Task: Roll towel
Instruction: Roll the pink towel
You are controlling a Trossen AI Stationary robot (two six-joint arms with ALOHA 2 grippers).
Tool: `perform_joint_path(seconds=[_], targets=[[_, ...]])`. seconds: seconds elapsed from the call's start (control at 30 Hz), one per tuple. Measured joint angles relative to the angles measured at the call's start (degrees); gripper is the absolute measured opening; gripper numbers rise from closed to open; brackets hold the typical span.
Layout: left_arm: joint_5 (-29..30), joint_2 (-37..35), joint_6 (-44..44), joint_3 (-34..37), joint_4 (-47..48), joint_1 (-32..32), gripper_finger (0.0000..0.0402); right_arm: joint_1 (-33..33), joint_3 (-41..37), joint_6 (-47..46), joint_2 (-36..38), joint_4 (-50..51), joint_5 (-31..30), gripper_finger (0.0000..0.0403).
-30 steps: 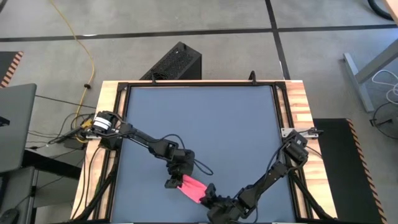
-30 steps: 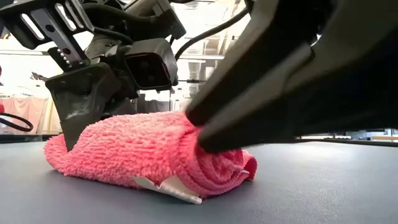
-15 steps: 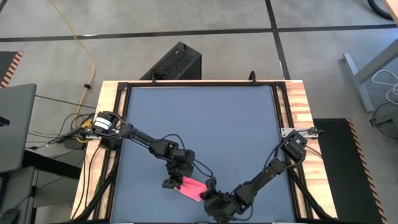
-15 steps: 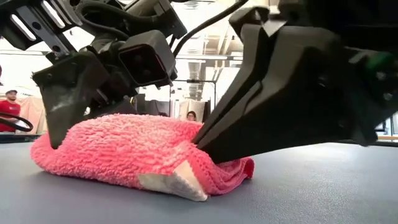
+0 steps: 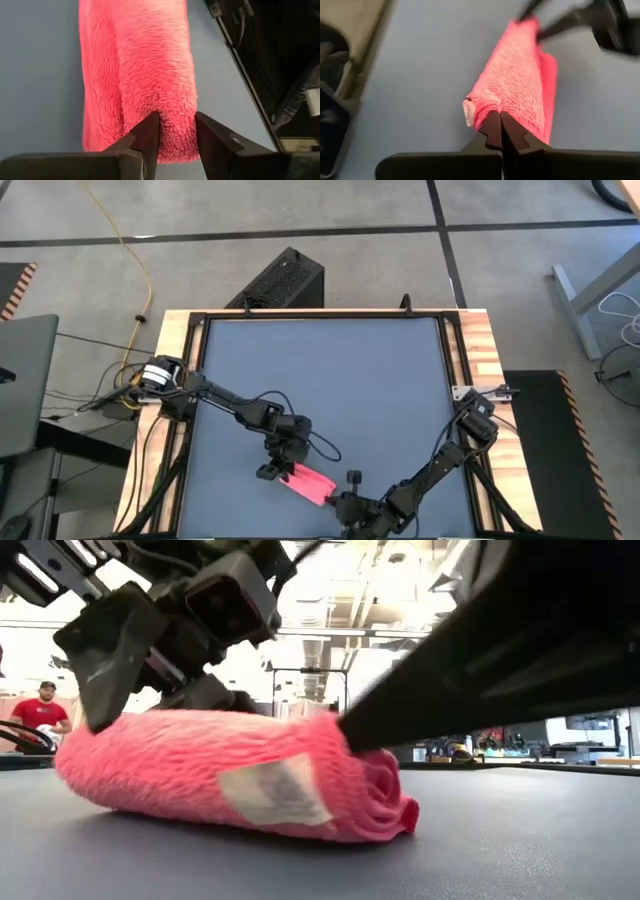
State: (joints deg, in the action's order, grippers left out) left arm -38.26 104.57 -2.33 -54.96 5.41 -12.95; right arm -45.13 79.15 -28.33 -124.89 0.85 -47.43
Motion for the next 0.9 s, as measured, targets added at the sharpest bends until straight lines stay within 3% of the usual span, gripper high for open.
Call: perform_joint_path(seconds=[0.2,0.63,0.9], targets=[[4.4,-1.9,4.1,0.0,-1.3,-2.1,0.0101,-0.3,-3.6,-15.5,0.0,-2.9,-0.8,0.0007],[16.1,-2.0,8.5,0.0,-2.0,-5.2,0.0078,-2.1,-5.4,-18.4,2.0,-12.1,-2.0,0.0007],[16.1,-3.4,8.7,0.0,-1.0,-5.4,0.0073,-2.1,-5.4,-23.0,2.0,-8.6,-1.6,0.0007]])
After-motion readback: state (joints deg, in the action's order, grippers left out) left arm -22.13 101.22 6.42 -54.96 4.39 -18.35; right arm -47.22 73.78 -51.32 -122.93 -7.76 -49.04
